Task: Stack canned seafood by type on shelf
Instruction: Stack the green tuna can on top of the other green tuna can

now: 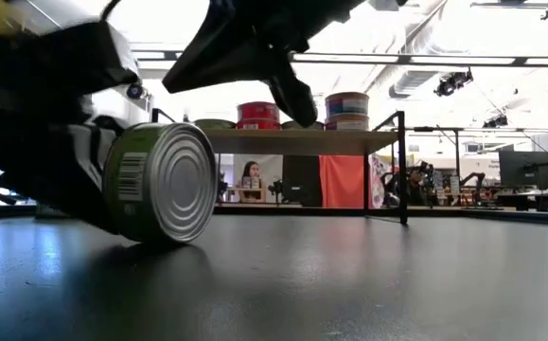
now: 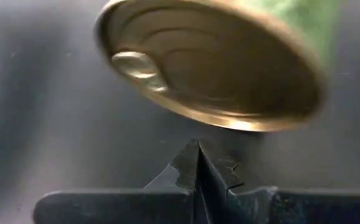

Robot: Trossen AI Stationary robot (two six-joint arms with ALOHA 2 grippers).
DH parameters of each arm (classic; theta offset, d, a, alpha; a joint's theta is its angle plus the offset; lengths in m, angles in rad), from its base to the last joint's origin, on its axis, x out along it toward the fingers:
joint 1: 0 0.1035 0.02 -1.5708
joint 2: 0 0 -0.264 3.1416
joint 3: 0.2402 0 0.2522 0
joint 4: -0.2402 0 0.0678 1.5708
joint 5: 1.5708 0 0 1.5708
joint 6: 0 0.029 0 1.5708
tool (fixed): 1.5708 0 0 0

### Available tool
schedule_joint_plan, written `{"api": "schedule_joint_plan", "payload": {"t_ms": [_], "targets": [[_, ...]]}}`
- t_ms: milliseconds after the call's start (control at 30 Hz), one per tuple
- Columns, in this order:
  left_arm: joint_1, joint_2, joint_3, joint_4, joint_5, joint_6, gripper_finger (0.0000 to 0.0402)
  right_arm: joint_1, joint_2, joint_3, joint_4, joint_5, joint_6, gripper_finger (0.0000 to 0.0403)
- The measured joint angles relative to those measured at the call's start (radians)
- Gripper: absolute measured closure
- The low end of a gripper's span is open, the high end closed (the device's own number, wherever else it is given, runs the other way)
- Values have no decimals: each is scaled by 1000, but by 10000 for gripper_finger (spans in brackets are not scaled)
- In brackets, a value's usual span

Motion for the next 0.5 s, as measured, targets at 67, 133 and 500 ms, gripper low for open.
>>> {"api": "schedule_joint_plan", "payload": {"t_ms": [67, 133, 500], "targets": [[-2, -21, 1, -26, 1, -7, 401, -4, 2, 19, -9, 0, -54, 403], [-4, -49, 2, -79, -6, -22, 401, -7, 0, 56, -37, -5, -131, 403], [-158, -380, 3, -456, -169, -449, 401, -63, 10, 400, -449, -293, -734, 386]]}}
